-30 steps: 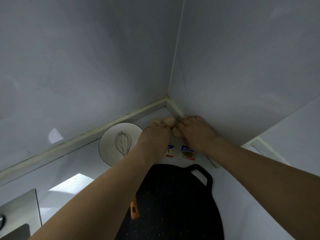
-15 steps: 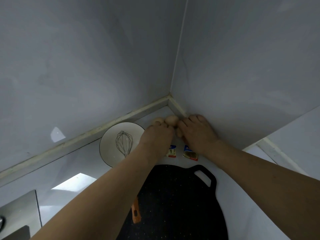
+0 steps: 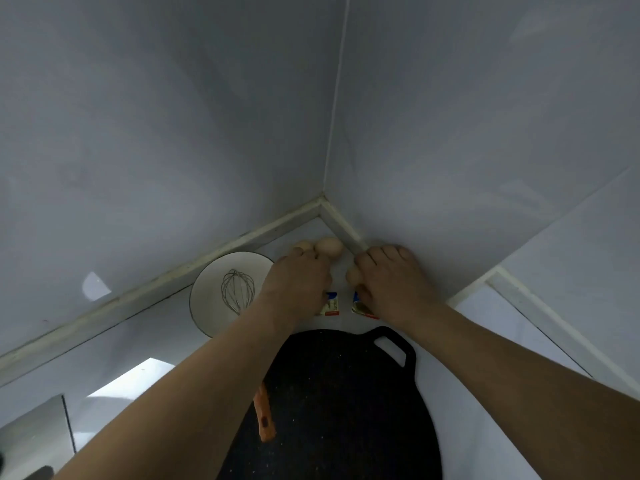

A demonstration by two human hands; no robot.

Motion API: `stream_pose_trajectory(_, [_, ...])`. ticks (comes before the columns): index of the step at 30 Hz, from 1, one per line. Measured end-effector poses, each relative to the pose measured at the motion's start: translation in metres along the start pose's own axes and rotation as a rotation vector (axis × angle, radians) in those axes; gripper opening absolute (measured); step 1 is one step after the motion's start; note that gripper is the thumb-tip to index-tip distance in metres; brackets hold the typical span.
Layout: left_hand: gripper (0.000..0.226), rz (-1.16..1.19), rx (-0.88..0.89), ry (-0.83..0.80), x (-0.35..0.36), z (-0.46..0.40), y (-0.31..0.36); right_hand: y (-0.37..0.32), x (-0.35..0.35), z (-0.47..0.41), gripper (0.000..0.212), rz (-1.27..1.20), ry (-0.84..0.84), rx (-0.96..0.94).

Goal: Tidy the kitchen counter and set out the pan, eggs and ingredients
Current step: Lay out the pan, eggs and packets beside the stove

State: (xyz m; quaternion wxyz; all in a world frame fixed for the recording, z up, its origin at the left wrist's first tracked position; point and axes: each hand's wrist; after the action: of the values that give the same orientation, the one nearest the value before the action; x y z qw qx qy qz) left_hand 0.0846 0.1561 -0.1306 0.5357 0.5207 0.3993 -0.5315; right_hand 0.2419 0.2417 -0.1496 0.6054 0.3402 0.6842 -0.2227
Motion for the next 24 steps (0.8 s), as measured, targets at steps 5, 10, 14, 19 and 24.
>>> stream_pose_trajectory(5, [0.041, 0.121, -0.050, 0.092, -0.008, 0.004, 0.004, 0.000, -0.015, 0.024, 0.038, -0.114, -0.032, 0.105])
stream_pose_trajectory(10, [0.038, 0.287, -0.150, 0.170, -0.010, 0.013, 0.017, -0.001, -0.028, 0.052, 0.034, -0.274, -0.073, 0.238])
stream_pose_trajectory(14, [0.039, 0.331, -0.177, 0.195, -0.015, 0.020, 0.036, 0.008, -0.040, 0.085, 0.035, -0.405, -0.067, 0.355])
stream_pose_trajectory(19, [0.031, 0.522, -0.281, 0.263, -0.016, 0.026, 0.063, 0.018, -0.047, 0.119, 0.035, -0.563, -0.094, 0.537])
stream_pose_trajectory(24, [0.030, 0.868, -0.345, 0.323, -0.010, 0.039, 0.097, 0.031, -0.049, 0.159, 0.039, -0.635, -0.143, 0.668])
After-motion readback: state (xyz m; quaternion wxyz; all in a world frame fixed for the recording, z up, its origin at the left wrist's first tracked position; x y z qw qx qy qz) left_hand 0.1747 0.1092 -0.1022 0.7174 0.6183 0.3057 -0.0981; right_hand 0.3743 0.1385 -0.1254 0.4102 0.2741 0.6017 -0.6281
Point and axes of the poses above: each hand's wrist, its own z-axis away from the middle knuckle, its own x-axis out of the palm, y = z × x, and after that the axes turned 13 degrees about x, right-handed
